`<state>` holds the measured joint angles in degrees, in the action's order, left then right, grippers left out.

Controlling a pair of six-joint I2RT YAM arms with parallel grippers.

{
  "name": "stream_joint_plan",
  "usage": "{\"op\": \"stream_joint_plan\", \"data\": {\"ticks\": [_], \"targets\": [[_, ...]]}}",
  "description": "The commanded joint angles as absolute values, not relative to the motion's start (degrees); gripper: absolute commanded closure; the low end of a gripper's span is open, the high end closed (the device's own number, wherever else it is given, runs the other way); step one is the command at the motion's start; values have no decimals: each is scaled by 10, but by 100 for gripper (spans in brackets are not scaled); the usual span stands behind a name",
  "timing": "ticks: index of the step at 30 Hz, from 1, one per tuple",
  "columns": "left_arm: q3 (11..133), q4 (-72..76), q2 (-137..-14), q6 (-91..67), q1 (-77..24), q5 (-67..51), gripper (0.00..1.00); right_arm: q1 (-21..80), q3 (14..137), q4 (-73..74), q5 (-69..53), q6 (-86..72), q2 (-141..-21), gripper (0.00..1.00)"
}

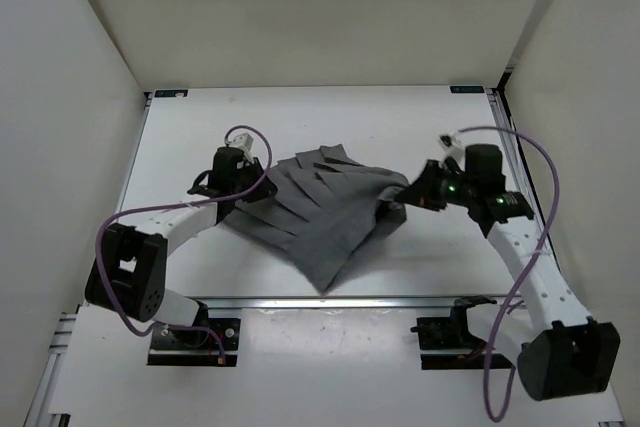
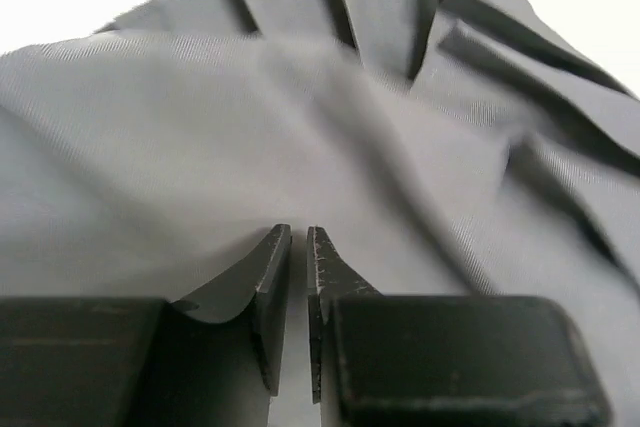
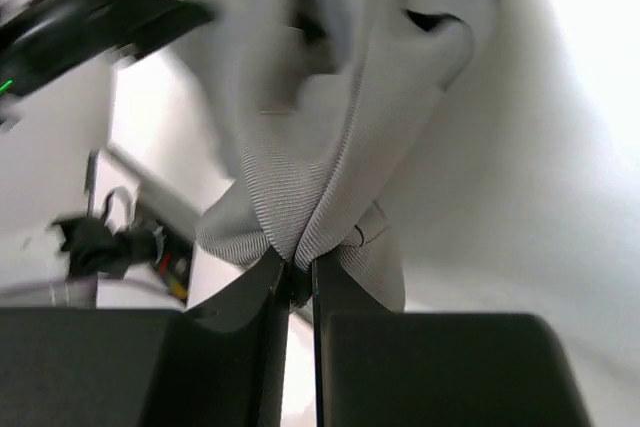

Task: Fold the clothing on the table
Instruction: Flatten the skirt out

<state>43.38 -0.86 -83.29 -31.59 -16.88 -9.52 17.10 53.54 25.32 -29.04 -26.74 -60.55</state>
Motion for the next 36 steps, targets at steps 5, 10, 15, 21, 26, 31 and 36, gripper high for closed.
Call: {"op": "stream_joint_plan", "data": {"ticks": [5, 10, 15, 21, 26, 31, 36], "targets": [[384, 35, -775, -367, -279, -105, 77, -35, 399, 431, -278, -176, -548, 88], [322, 74, -749, -410, -337, -98, 77, 68, 461, 508, -24, -238, -525, 65], [299, 96, -759, -432, -360, -105, 78, 106, 513, 515, 45, -244, -549, 72], [331, 99, -816, -444, -416, -79, 68, 123, 505, 505, 38, -244, -562, 66], [367, 70, -861, -423, -429, -42, 58, 106, 489, 504, 19, -236, -556, 65], [406, 25, -911, -390, -440, 23, 74, 108, 472, 501, 13, -236, -556, 68], [451, -33, -939, -346, -387, 55, 78, 125, 447, 481, 5, -252, -552, 68]]}}
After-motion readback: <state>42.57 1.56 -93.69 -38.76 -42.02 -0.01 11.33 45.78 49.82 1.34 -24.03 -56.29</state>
